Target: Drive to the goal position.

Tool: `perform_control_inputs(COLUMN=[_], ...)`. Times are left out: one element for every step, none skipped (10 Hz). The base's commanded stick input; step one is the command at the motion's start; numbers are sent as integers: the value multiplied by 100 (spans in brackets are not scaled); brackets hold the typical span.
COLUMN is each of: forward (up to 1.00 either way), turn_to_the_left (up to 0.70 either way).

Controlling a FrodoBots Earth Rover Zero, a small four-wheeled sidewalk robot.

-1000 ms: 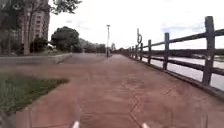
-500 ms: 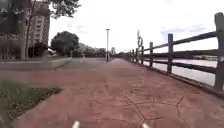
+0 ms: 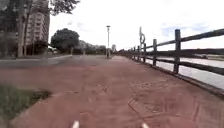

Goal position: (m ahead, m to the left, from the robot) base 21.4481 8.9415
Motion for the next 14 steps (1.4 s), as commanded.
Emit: perform_control_inputs(forward=[70,70,70,70,70,70,70,70,70,70,70,70,70,70], turn_to_the_left=[0,0,0,0,0,0,0,0,0,23,35,33,12,0])
